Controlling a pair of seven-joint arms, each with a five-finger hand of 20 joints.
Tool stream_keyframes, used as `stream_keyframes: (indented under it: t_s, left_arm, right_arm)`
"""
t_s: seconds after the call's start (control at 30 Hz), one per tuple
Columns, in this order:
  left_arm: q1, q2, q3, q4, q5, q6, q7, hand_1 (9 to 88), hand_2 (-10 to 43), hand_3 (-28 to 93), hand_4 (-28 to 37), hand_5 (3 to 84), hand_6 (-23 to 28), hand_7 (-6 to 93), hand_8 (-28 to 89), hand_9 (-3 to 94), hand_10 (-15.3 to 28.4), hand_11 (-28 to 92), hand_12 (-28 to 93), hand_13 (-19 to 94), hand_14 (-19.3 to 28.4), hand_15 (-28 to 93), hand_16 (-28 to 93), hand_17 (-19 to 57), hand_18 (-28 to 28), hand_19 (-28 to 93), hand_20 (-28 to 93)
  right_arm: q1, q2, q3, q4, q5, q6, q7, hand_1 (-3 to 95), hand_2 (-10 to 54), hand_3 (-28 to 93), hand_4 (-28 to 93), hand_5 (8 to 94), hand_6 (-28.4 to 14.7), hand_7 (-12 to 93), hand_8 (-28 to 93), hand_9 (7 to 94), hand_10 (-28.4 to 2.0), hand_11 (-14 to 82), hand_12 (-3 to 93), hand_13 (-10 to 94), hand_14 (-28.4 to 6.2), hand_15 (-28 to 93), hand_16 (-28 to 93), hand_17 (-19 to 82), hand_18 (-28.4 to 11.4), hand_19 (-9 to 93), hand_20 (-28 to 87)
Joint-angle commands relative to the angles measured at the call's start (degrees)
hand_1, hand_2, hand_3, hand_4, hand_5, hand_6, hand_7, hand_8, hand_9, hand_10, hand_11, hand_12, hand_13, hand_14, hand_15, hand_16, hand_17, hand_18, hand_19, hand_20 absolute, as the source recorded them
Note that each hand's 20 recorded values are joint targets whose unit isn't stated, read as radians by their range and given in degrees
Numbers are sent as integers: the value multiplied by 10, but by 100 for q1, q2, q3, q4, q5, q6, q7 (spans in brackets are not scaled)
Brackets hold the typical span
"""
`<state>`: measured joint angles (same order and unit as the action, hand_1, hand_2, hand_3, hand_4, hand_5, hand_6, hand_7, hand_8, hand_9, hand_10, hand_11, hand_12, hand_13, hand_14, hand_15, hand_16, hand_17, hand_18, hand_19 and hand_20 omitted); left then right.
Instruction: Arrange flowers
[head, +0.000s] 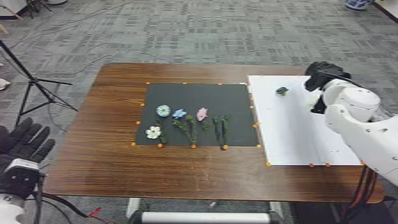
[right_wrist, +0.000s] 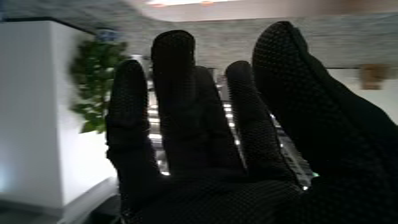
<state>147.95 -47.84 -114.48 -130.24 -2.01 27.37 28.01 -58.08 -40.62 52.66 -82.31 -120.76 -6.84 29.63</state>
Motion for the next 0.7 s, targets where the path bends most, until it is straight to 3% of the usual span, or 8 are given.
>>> stream_keyframes:
  t_s: [0.03,0.33,0.5,0.7]
  left_arm:
    - [-196,263,-135,9,52,-101,82,258,177,714,-283,400,86,121,-82,329,134,190,120,249,135,314,-27,-19,123,250,125]
    - [-278,227,-50,2,71,-88,78,265,173,715,-283,401,86,120,-81,329,135,188,121,249,134,311,-26,-19,123,248,125]
    - [-367,284,-28,37,67,-76,60,267,173,715,-283,401,86,121,-81,329,136,188,122,249,134,310,-26,-19,123,247,125]
    - [-464,363,-1,68,65,-56,52,268,172,714,-283,401,87,119,-81,330,135,187,122,249,135,311,-25,-19,123,246,126]
  right_arm:
    - [-42,-46,186,100,-146,-363,340,507,-95,786,-283,434,-43,157,-121,435,-134,113,117,530,-109,521,261,246,-229,717,306]
    - [-333,-57,534,-68,-201,-1063,322,535,-95,783,-283,416,-47,147,-119,418,-142,113,116,519,-108,513,273,245,-231,721,306]
    - [-374,-91,570,-56,-136,-1452,445,540,-95,787,-283,413,-51,139,-115,411,-152,112,115,511,-111,515,269,242,-233,723,308]
    - [-530,-122,551,22,-197,-1227,470,536,-95,787,-283,411,-55,130,-107,409,-159,112,117,504,-118,537,235,238,-235,723,309]
